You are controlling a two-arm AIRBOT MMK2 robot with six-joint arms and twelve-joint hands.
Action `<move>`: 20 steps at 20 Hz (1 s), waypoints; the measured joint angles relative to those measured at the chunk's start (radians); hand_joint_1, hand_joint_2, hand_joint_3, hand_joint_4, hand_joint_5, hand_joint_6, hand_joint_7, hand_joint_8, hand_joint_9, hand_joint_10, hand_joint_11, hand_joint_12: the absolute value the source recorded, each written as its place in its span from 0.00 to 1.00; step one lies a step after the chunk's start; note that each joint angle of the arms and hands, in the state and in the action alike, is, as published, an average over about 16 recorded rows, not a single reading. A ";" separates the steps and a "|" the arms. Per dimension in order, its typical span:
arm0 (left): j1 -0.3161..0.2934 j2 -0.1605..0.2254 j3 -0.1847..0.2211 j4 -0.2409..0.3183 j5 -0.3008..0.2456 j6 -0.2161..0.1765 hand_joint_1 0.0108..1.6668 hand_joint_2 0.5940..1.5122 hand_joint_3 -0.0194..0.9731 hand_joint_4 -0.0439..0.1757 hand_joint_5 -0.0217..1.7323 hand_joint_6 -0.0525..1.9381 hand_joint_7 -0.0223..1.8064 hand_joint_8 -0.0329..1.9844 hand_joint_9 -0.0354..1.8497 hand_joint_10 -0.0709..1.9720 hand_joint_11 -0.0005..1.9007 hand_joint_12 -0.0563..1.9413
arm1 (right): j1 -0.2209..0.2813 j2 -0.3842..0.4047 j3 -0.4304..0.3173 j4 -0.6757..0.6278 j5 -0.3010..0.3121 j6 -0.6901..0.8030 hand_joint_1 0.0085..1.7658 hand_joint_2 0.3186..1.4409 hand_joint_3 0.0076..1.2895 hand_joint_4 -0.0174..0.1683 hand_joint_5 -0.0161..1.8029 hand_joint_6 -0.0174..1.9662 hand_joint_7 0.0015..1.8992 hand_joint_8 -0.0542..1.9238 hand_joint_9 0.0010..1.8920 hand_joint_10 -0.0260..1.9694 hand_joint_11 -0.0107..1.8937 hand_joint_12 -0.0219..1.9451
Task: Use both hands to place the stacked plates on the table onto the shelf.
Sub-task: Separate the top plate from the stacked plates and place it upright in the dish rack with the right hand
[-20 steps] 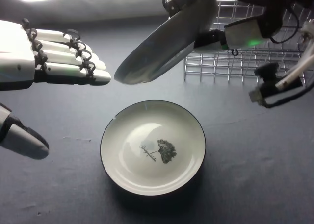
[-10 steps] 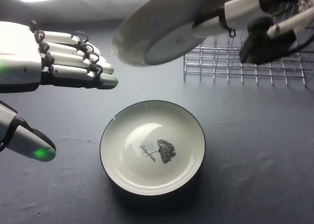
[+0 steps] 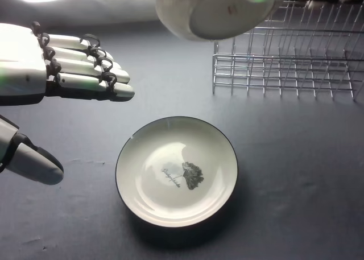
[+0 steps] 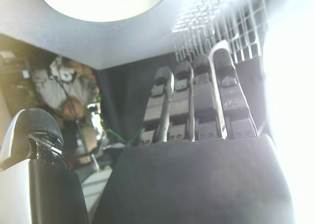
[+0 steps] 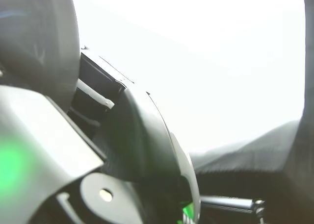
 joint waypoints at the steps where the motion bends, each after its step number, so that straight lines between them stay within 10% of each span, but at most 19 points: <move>1: 0.000 0.000 0.000 0.000 0.000 0.000 0.04 0.46 0.03 0.20 0.08 0.03 0.07 0.02 0.09 0.04 0.01 0.23 | 0.005 0.001 0.009 0.015 -0.007 0.000 0.77 0.60 0.00 0.06 0.52 0.51 0.54 0.45 0.52 0.51 0.46 0.62; 20: -0.002 -0.001 -0.014 -0.001 0.000 0.000 0.03 0.47 0.03 0.20 0.07 0.03 0.07 0.02 0.09 0.04 0.02 0.19 | -0.019 0.065 0.095 0.123 -0.041 -0.004 0.77 0.60 0.01 0.06 0.54 0.48 0.54 0.44 0.52 0.54 0.47 0.60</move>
